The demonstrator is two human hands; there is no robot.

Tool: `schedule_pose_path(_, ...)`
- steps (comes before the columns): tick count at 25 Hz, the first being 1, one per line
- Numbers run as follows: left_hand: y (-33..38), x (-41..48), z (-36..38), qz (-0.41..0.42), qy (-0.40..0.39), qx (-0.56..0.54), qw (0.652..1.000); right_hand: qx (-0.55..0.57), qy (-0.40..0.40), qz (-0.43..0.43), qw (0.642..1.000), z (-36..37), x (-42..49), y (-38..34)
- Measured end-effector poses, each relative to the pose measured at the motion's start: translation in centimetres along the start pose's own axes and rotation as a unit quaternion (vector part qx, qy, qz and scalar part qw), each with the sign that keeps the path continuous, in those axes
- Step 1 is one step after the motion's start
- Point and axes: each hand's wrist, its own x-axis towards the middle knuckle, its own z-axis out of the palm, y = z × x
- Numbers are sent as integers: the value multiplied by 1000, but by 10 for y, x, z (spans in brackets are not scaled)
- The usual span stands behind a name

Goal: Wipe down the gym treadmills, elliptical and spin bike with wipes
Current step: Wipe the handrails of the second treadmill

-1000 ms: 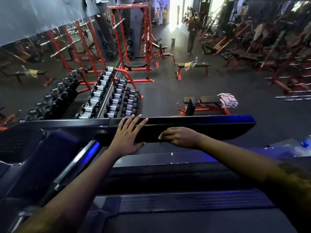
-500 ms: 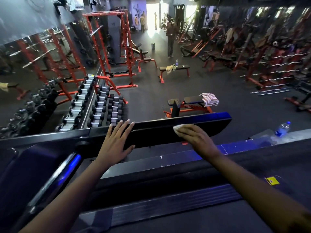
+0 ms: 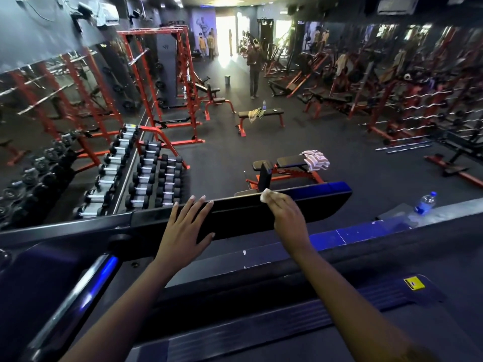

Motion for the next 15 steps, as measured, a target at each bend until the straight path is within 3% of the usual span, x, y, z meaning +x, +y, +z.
schedule_pose_path(3,16,16,3,29,-1,-20,999,-25,24,37,999,-16,-5,36)
schedule_pose_path(7,42,47,7,70,-13,-44,996,-2,65,148,987,-32,0,70)
schedule_pose_path(12,89,97,9,126,-18,-92,988,30,-14,48,998,-22,-9,52)
schedule_pose_path(15,120,127,14,163,-20,-95,982,-11,27,54,998,-36,-9,93)
